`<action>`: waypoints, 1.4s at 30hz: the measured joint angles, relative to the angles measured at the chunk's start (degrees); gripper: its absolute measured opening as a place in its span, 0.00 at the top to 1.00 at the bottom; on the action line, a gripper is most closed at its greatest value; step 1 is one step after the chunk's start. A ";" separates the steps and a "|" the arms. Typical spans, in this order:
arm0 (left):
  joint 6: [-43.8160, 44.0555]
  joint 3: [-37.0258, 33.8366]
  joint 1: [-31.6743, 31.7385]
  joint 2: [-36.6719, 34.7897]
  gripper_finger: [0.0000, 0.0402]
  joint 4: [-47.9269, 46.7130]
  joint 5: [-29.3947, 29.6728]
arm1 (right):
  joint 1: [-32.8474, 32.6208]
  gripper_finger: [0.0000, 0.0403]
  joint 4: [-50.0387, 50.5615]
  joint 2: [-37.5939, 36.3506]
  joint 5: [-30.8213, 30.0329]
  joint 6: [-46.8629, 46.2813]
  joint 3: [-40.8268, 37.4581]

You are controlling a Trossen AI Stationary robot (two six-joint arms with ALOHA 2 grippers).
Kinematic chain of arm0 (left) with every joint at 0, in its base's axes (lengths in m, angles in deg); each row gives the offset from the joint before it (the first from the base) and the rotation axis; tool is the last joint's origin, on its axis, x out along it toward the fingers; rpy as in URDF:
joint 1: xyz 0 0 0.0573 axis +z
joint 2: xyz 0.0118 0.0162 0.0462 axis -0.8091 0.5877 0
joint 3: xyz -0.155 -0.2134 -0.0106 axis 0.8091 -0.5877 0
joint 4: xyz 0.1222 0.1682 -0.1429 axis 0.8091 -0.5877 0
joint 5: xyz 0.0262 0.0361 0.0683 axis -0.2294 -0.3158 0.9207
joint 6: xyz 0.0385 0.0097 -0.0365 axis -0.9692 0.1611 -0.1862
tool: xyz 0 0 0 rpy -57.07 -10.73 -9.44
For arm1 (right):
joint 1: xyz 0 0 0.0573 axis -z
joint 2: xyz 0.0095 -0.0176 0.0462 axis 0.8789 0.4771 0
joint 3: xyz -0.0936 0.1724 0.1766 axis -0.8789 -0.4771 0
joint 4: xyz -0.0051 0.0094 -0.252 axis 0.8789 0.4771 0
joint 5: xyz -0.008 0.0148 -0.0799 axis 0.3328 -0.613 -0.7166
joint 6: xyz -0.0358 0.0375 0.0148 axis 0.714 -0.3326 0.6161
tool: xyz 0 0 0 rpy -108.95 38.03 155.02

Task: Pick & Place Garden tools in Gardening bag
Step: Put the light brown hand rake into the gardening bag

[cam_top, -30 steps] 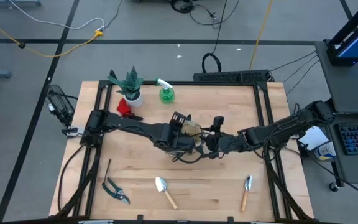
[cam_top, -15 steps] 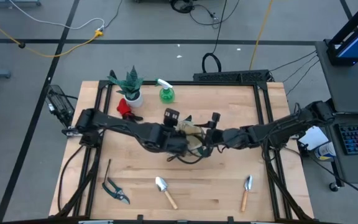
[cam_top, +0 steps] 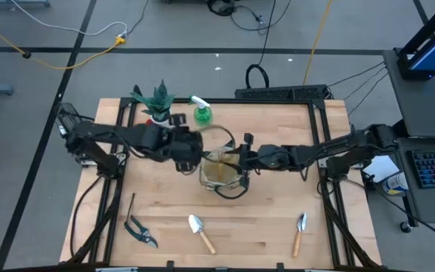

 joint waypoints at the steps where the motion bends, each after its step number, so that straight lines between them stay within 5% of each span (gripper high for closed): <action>1: 1.44 -1.02 0.57 -0.83 0.64 0.42 -0.45 | 0.34 0.60 0.40 0.69 0.96 0.04 0.75; 17: 5.71 -28.92 2.39 -8.37 0.64 23.90 -0.60 | 3.86 0.60 8.02 3.76 2.69 -0.23 4.15; 24: 2.35 -35.82 2.81 -8.39 0.64 41.06 -8.56 | 6.69 0.60 9.67 5.75 6.02 0.14 3.54; 35: 1.28 -39.14 5.04 -8.39 0.64 45.21 -13.35 | 9.65 0.62 9.66 7.52 7.08 1.73 3.51; 42: 0.64 -39.14 5.85 -8.39 0.64 45.25 -13.35 | 10.96 0.79 9.29 7.52 7.37 3.61 3.51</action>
